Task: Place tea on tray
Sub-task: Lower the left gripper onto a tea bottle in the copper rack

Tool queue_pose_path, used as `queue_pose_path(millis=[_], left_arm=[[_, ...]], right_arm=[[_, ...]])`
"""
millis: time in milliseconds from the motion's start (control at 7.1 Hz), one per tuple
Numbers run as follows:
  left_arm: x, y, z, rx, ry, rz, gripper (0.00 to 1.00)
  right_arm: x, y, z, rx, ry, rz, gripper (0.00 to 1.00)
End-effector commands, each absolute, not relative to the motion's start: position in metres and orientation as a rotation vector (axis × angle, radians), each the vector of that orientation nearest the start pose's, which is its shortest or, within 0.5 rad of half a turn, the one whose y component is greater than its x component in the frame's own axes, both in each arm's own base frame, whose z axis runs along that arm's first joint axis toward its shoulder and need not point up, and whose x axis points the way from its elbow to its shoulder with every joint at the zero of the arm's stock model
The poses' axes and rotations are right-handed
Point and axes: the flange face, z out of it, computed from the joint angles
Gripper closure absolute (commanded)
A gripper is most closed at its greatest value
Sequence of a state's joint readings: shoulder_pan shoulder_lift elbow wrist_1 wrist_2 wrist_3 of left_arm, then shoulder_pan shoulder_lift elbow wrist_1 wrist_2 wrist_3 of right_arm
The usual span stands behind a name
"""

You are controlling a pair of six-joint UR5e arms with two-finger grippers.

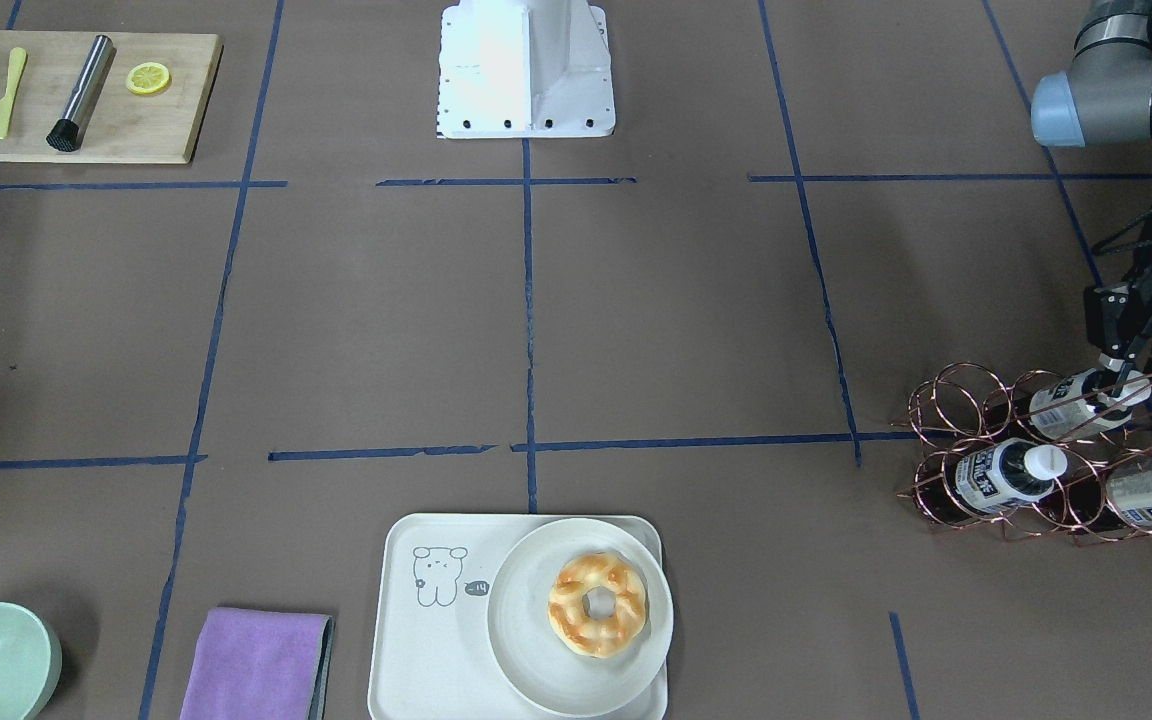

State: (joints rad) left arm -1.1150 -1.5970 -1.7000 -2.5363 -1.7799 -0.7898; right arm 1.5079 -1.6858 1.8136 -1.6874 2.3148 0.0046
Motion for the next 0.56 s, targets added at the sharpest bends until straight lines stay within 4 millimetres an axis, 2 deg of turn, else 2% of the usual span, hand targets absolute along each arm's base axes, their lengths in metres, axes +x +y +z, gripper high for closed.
queue_pose_path(millis=[0,423], left_arm=[[0.127,-0.525,0.473,0.809,0.810,-0.184,0.88],[0.108,-0.523,0.467,0.811,0.834,-0.186,0.92]], right_arm=[[0.038,-0.444,0.607,-0.014,-0.743,-0.061,0.00],[0.038,-0.444,0.607,-0.015,-0.742,-0.060,0.00]])
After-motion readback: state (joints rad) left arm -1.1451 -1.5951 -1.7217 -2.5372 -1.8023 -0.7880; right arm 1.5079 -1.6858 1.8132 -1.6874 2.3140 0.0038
